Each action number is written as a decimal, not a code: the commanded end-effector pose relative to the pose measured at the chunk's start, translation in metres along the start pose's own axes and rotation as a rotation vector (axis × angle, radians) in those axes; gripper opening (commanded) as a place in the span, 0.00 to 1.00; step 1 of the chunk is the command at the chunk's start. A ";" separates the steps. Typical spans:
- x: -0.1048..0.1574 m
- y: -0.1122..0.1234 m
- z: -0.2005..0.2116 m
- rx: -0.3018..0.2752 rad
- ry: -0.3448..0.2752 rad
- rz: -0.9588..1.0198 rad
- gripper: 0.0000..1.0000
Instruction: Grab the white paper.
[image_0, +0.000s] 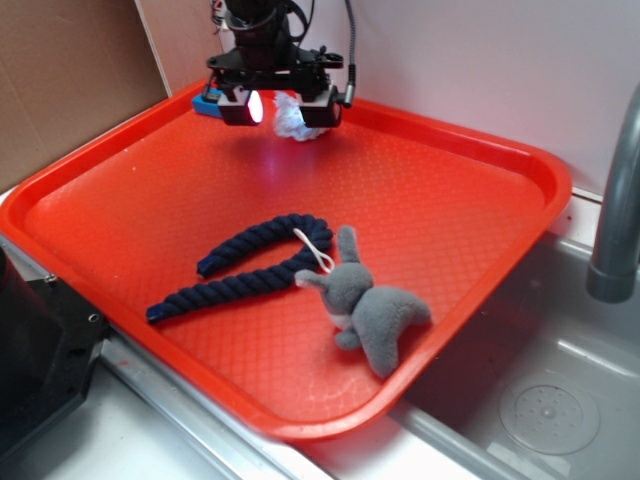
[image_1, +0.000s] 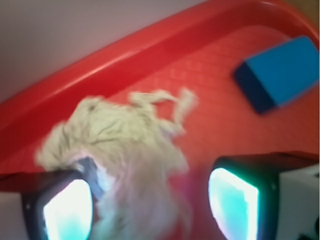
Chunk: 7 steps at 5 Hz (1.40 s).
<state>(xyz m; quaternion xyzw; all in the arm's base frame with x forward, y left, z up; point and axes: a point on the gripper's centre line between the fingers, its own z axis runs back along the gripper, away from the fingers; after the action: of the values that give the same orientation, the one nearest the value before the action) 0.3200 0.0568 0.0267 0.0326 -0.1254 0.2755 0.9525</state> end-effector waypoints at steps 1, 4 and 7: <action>0.019 0.005 0.000 -0.014 -0.045 0.000 0.00; 0.014 0.012 0.026 0.062 0.015 -0.081 0.00; -0.028 0.008 0.126 0.005 0.202 -0.154 0.00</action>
<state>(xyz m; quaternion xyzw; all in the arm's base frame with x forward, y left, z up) 0.2558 0.0289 0.1235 0.0163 0.0072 0.2148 0.9765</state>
